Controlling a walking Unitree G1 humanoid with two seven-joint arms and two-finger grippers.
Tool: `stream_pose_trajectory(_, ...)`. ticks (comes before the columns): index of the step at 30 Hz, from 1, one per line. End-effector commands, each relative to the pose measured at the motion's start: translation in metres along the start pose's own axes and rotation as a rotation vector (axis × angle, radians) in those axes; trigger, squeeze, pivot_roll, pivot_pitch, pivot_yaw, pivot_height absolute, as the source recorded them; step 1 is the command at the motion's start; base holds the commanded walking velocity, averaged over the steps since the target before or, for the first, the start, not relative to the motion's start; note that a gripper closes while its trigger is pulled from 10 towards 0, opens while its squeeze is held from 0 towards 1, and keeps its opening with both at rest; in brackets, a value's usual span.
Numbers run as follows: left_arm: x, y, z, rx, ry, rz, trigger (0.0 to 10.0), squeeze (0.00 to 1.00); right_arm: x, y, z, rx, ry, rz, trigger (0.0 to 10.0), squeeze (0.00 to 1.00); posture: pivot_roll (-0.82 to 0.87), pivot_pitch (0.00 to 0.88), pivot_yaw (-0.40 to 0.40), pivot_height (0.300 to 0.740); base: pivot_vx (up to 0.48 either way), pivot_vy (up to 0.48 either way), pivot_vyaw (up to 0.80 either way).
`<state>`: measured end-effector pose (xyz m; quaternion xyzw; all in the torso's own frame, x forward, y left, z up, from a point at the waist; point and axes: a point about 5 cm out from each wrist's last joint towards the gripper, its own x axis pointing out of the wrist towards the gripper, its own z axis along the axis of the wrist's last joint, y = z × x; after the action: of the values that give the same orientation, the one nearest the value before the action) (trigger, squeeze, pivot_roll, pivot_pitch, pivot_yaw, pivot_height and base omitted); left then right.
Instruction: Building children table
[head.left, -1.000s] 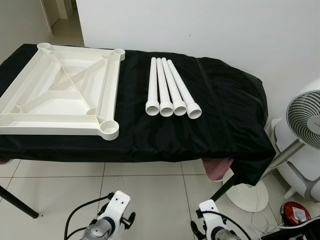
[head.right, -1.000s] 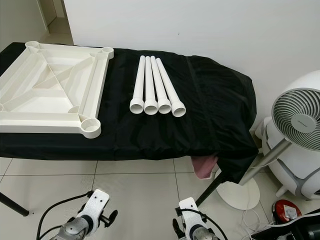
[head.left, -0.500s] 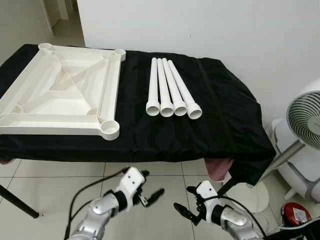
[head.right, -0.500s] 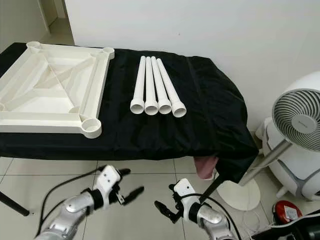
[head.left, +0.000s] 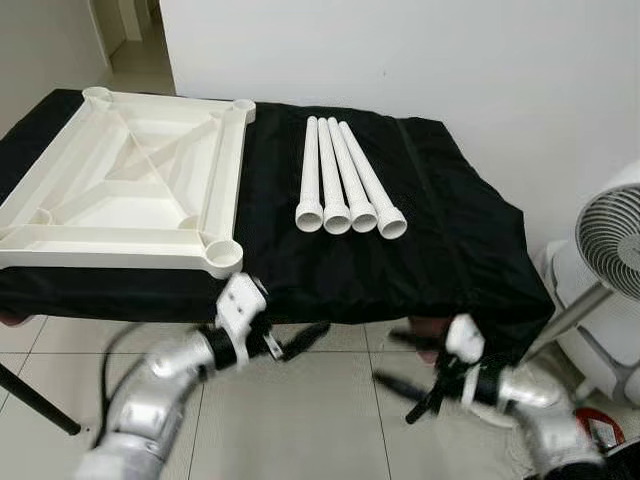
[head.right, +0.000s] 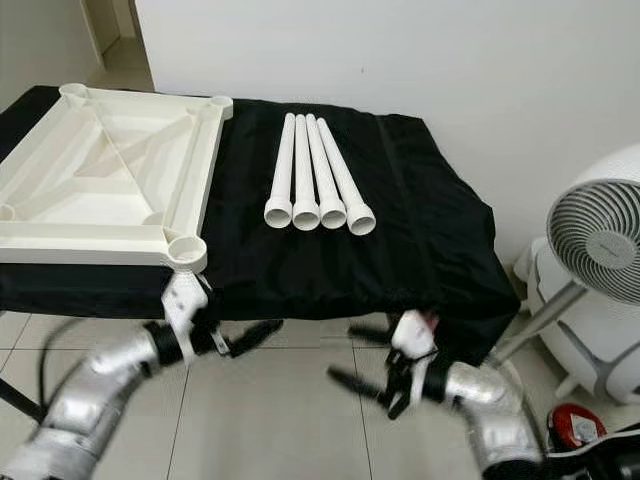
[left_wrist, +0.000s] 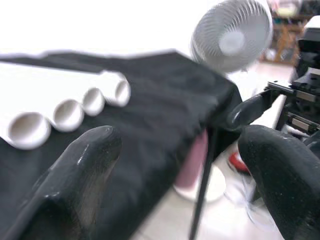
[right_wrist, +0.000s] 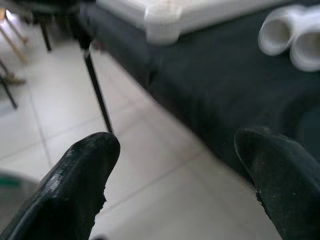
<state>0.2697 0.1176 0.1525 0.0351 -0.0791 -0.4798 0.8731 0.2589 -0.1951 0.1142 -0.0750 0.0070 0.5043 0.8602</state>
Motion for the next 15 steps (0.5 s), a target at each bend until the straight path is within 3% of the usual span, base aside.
stream_pose_trajectory(1,0.000,0.007,0.007,-0.036,-0.036,0.076,10.0,0.00,0.002,-0.008,0.012,0.000,-0.055,-0.073,10.0,0.00,0.01,0.000,-0.068,0.740,0.000,0.000,0.00)
stream_pose_trajectory(3,0.000,0.014,0.014,-0.043,-0.067,0.140,10.0,0.00,0.005,-0.015,0.020,-0.010,-0.090,-0.138,10.0,0.00,0.01,0.000,-0.068,0.740,0.000,0.000,0.00)
stream_pose_trajectory(4,0.003,0.020,0.019,-0.050,-0.096,0.219,10.0,0.00,0.013,-0.022,0.030,-0.011,-0.151,-0.234,10.0,0.00,0.01,0.000,-0.074,0.740,0.000,0.000,0.00)
stream_pose_trajectory(5,0.003,0.020,0.019,-0.050,-0.096,0.219,10.0,0.00,0.013,-0.022,0.030,-0.011,-0.151,-0.234,10.0,0.00,0.01,0.000,-0.074,0.740,0.000,0.000,0.00)
stream_pose_trajectory(7,0.009,0.026,0.030,-0.064,-0.158,0.337,10.0,0.00,0.027,-0.028,0.046,0.017,-0.254,-0.389,10.0,0.00,0.01,0.000,-0.074,0.740,0.000,0.000,0.00)
stream_pose_trajectory(10,0.011,0.029,0.031,-0.069,-0.155,0.405,10.0,0.00,0.033,-0.031,0.051,0.032,-0.281,-0.468,10.0,0.00,0.01,0.000,-0.078,0.740,0.000,0.000,0.00)
stream_pose_trajectory(11,0.014,0.034,0.029,-0.054,-0.118,0.479,10.0,0.00,0.039,-0.032,0.052,0.031,-0.285,-0.548,10.0,0.00,0.01,0.000,-0.078,0.740,0.000,0.000,0.00)
stream_pose_trajectory(15,0.015,0.036,0.027,-0.045,-0.087,0.527,10.0,0.00,0.042,-0.033,0.053,0.030,-0.283,-0.599,10.0,0.00,0.01,0.000,-0.078,0.740,0.000,0.000,0.00)
